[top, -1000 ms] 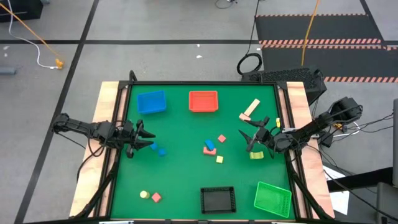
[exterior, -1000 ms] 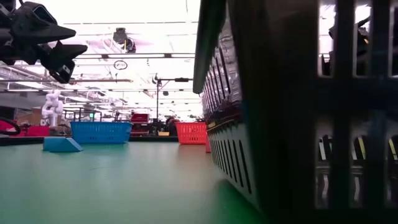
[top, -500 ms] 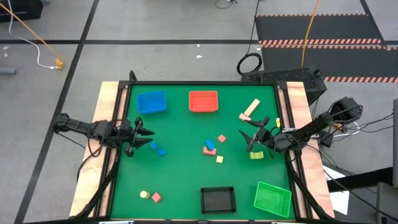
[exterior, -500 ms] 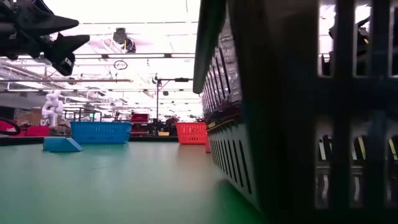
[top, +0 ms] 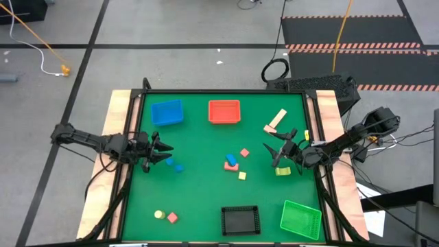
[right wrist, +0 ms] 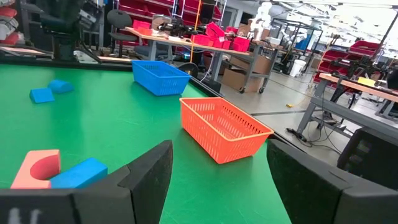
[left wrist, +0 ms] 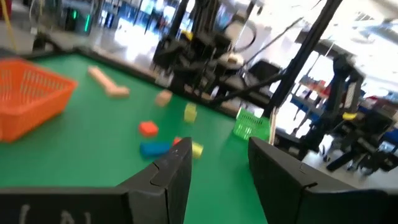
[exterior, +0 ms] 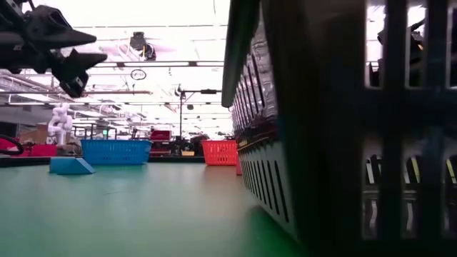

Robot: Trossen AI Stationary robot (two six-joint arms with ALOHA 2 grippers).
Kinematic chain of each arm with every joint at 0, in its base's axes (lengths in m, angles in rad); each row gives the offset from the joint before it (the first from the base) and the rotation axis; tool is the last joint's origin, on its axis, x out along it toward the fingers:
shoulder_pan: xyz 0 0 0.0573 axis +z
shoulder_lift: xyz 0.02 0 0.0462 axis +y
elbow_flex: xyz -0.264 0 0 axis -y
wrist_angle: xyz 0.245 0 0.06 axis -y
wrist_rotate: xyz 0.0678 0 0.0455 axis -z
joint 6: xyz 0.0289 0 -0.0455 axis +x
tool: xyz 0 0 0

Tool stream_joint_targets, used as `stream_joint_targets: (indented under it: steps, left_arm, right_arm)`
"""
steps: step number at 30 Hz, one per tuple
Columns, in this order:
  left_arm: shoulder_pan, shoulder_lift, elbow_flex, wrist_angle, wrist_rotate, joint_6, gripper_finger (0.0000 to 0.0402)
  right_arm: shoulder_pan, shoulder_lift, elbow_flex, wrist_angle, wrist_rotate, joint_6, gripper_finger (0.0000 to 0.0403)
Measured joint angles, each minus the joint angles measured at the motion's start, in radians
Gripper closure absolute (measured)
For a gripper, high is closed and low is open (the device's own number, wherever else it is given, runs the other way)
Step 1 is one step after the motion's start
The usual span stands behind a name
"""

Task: Sort & place blocks by color
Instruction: Put the middle blue block into the blue bin

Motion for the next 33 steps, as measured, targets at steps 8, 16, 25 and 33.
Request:
stream_joint_targets:
  steps: [8,16,25,33]
  left_arm:
    - [0.000,0.202,0.010,-0.016,0.051,-0.060,0.0243]
    - [0.000,0.447,0.190,-0.201,0.054,0.019,0.0243]
    - [-0.008,0.682,0.275,-0.351,0.045,-0.074,0.0243]
    - [-0.084,0.875,0.396,-0.475,-0.032,-0.150,0.0207]
  right_arm:
    - [0.000,0.000,0.000,0.000,0.000,0.000,0.0151]
    - [0.000,0.000,0.000,0.000,0.000,0.000,0.0151]
    - [0.000,0.000,0.000,0.000,0.000,0.000,0.0151]
    - [0.000,0.000,0.000,0.000,0.000,0.000,0.0151]
